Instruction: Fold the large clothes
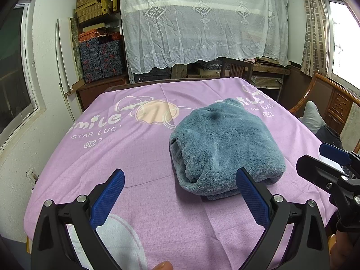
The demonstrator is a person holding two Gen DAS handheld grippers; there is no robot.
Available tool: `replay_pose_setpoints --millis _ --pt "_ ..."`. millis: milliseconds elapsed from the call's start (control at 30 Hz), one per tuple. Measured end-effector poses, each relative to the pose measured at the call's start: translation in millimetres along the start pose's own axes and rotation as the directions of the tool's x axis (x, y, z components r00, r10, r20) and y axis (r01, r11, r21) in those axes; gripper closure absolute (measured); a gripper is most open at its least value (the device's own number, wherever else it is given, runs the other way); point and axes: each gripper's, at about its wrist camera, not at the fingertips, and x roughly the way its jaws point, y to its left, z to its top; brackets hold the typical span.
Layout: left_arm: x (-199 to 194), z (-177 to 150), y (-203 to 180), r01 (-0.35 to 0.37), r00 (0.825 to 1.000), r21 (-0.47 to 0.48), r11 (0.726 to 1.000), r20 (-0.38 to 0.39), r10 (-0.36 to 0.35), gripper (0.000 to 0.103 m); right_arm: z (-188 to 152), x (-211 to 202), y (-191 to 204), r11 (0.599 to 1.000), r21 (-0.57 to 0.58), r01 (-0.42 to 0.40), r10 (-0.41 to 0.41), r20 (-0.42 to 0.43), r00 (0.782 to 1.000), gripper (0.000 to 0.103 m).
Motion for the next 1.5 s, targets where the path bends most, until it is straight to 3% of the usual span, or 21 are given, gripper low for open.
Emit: replay_pose_setpoints --millis 600,700,800,900,1500 --pt "1.0 -2.6 0.5 0.025 1.0 0.008 1.0 0.001 -0.025 0.004 -0.1 -0.7 0.5 1.0 -0.003 -0.006 0.006 -0.004 1.0 0.005" --pt "-2.3 -3.7 2.7 -0.017 0.999 -0.007 1.0 0.031 0.018 0.004 0.3 0.0 0.5 1.0 -0.004 -0.006 0.006 -0.008 1.0 0.005" --pt "-2.8 -2.0 3.6 0.022 1.0 -0.01 1.0 0.017 -0.022 0.004 -0.1 -0.8 1.4 1.0 -0.005 -0.008 0.008 -0.009 1.0 0.005" --pt "-2.8 -3.0 0.1 -0.002 1.0 0.006 1.0 0.015 0.002 0.004 0.5 -0.1 0.2 1.0 -0.003 -0.009 0.009 -0.008 1.0 0.005" --pt "0.1 -1.2 4.3 0.004 1.0 0.0 1.0 -0.002 -0.004 0.004 2.0 0.0 -1.9 1.0 -0.002 -0.011 0.011 -0.009 1.0 0.005"
